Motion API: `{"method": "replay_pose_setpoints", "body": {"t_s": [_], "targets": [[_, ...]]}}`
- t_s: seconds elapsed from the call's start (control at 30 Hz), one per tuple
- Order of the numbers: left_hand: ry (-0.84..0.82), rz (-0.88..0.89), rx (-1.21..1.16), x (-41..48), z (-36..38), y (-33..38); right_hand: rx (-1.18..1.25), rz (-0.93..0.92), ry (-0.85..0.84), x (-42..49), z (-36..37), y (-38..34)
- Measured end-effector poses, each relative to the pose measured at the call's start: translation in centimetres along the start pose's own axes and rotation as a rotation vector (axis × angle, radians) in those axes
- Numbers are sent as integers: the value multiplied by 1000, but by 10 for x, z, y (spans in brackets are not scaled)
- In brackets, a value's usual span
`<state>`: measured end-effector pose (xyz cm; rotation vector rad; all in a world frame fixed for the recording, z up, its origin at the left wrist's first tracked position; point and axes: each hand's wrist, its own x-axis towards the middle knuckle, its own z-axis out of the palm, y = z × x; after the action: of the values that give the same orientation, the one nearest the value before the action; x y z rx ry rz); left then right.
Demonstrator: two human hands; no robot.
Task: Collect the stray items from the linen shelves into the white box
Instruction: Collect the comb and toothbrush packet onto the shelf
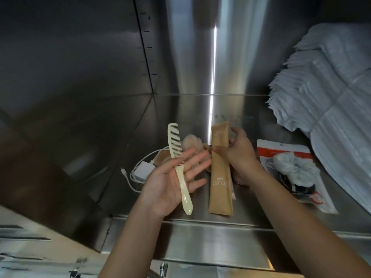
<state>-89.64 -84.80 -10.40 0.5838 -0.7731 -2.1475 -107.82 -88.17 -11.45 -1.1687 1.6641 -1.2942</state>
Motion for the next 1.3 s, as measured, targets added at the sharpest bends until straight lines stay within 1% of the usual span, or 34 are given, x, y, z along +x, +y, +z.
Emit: {"method": "replay_pose_setpoints", "body": {"t_s": [0.13, 0.33, 0.37, 0.43, 0.53, 0.7, 0.77, 0.9, 1.1, 1.3], "targets": [[-2, -14, 7, 5, 2, -1, -113, -59, 53, 1, -1, 2], [-4, -19, 24, 13, 7, -4, -94, -108, 63, -9, -16, 1], [-6, -20, 29, 15, 10, -5, -61, -117, 58, -12, -20, 0], [-11, -11, 33, 18, 14, -7, 83, -117, 39, -23, -28, -5], [-22, 17, 46, 24, 22, -9, 291, -37, -11, -43, -39, -12], [-53, 32, 46, 33, 32, -13, 463, 130, -153, -70, -49, -13], [-64, 37, 23, 36, 36, -15, 495, 175, -224, -75, -52, -13], [-85, 31, -24, 42, 44, -18, 437, 224, -379, -81, -58, -15], [-90, 4, 22, 48, 53, -25, 509, 284, -403, -87, -60, -15], [-81, -35, 173, 49, 53, -30, 523, 308, -403, -88, -56, -9]]}}
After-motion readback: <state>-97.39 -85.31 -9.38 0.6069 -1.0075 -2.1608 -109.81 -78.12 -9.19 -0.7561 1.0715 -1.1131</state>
